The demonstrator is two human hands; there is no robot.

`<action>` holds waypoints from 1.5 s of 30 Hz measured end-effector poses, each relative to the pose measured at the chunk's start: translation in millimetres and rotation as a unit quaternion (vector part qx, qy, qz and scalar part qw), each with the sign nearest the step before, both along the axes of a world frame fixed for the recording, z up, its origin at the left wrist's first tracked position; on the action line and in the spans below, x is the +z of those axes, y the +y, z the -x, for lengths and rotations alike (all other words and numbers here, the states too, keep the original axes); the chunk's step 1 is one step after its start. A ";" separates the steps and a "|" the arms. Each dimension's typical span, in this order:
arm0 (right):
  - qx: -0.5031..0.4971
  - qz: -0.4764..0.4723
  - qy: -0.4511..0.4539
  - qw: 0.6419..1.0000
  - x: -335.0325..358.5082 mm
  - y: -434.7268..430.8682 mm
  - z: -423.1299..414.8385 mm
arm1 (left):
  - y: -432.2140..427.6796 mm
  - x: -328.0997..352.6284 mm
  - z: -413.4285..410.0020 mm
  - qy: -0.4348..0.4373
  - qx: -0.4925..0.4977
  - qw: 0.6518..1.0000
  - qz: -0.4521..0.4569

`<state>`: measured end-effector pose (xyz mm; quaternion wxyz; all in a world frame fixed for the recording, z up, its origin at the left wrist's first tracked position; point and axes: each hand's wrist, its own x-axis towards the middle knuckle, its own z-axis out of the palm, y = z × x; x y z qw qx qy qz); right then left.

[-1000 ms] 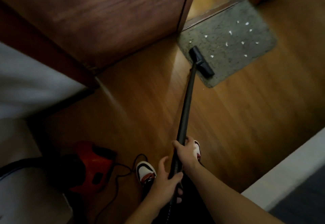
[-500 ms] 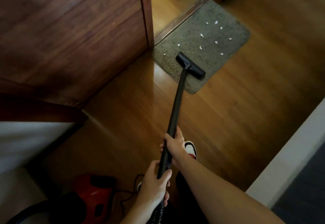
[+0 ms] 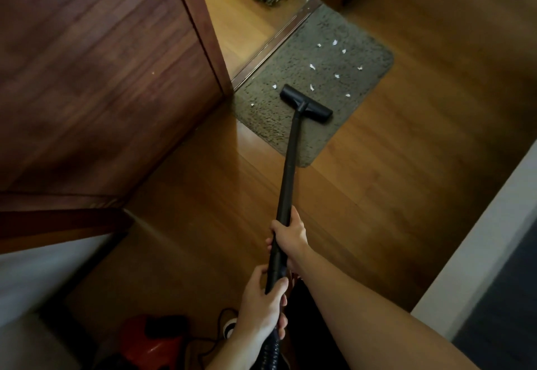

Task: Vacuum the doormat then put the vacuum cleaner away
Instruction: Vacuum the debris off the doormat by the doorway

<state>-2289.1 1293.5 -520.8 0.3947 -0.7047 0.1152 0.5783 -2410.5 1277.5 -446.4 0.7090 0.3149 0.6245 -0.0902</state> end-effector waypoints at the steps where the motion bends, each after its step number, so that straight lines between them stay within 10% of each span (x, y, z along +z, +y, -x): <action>1: 0.005 0.001 -0.003 1.000 -0.7 2.7 -6.7 | 2.1 -0.3 -6.7 0.004 0.003 1.000 0.002; 15: 0.026 0.027 -0.026 0.999 -4.1 15.9 -38.8 | 14.3 -9.4 -47.5 0.019 0.005 1.000 0.012; 45: 0.084 0.046 -0.013 0.995 18.0 20.6 163.2 | 3.0 10.8 146.1 0.033 0.044 0.998 0.004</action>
